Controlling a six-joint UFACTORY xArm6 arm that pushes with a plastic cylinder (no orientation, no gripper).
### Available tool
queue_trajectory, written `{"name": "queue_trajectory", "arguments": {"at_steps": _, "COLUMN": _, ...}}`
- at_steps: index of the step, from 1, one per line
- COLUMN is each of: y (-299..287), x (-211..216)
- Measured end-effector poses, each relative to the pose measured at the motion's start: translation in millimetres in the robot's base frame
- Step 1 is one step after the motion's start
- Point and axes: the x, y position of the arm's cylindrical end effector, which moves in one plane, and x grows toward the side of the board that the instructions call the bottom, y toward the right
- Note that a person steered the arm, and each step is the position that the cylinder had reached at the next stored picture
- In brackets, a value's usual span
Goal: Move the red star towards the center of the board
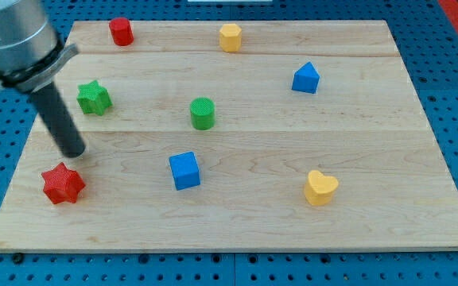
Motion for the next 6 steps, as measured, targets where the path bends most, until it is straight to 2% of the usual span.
{"name": "queue_trajectory", "arguments": {"at_steps": 2, "y": -37, "x": 58}}
{"name": "queue_trajectory", "arguments": {"at_steps": 3, "y": -3, "x": 65}}
{"name": "queue_trajectory", "arguments": {"at_steps": 4, "y": 17, "x": 41}}
{"name": "queue_trajectory", "arguments": {"at_steps": 5, "y": 4, "x": 35}}
{"name": "queue_trajectory", "arguments": {"at_steps": 6, "y": -13, "x": 54}}
